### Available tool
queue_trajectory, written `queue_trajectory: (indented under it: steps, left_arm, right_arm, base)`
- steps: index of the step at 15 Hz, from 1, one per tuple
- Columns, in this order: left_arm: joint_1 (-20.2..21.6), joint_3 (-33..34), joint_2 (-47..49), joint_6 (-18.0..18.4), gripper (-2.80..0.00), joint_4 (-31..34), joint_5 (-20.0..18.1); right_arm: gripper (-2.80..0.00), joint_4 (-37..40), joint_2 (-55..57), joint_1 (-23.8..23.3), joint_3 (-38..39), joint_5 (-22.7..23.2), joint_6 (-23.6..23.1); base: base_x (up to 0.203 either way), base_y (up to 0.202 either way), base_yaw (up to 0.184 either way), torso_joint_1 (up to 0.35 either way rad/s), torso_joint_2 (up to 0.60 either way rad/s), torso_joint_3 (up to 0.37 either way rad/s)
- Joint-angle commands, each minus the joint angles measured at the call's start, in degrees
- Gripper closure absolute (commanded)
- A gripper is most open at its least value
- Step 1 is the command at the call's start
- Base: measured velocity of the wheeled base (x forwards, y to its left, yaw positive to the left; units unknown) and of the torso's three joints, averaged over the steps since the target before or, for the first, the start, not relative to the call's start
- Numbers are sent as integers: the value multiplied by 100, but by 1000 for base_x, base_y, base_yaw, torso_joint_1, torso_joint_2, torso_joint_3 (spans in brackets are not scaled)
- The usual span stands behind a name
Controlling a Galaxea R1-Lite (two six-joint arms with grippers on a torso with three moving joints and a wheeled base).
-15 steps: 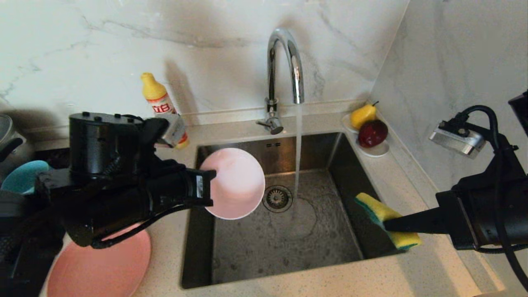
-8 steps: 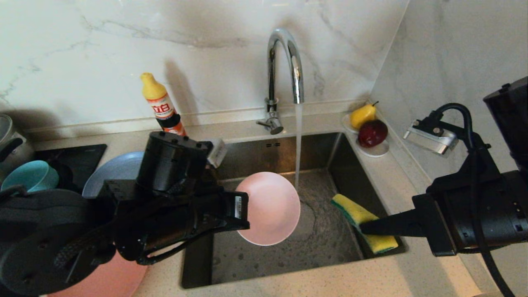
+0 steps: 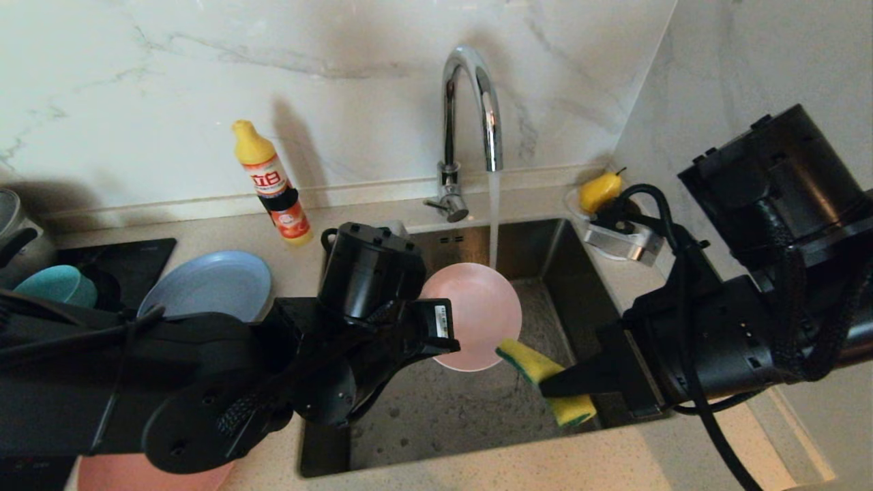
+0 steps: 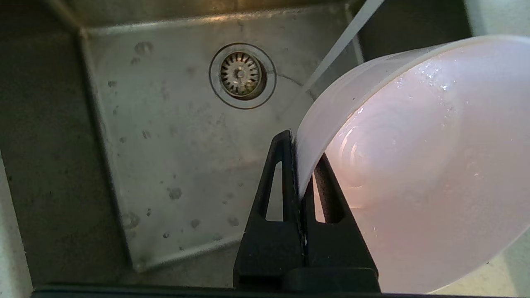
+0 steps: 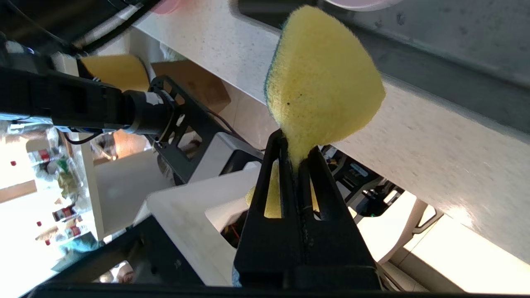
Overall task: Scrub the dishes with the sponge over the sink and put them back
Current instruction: Wipe the bowl
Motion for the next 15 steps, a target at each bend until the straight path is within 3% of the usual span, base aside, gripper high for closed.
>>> queue_trajectory:
  steps: [1, 9, 12, 15]
  left_arm:
    - [0, -40, 56, -4, 0, -115, 127]
    - [-35, -36, 118, 31, 0, -605, 295]
    - [-41, 47, 79, 63, 0, -613, 346]
    - [-52, 287, 79, 106, 0, -864, 733]
  right_arm:
    - [0, 34, 492, 134, -191, 6, 30]
    - [0, 233, 1285, 161, -1053, -99, 34]
    - [0, 230, 1448, -93, -1320, -125, 26]
    - [0, 321, 1490, -404, -1677, -125, 7]
  base:
    - [0, 0, 0, 0, 0, 0]
    - [0, 0, 0, 0, 0, 0]
    - [0, 0, 0, 0, 0, 0]
    - [0, 0, 0, 0, 0, 0]
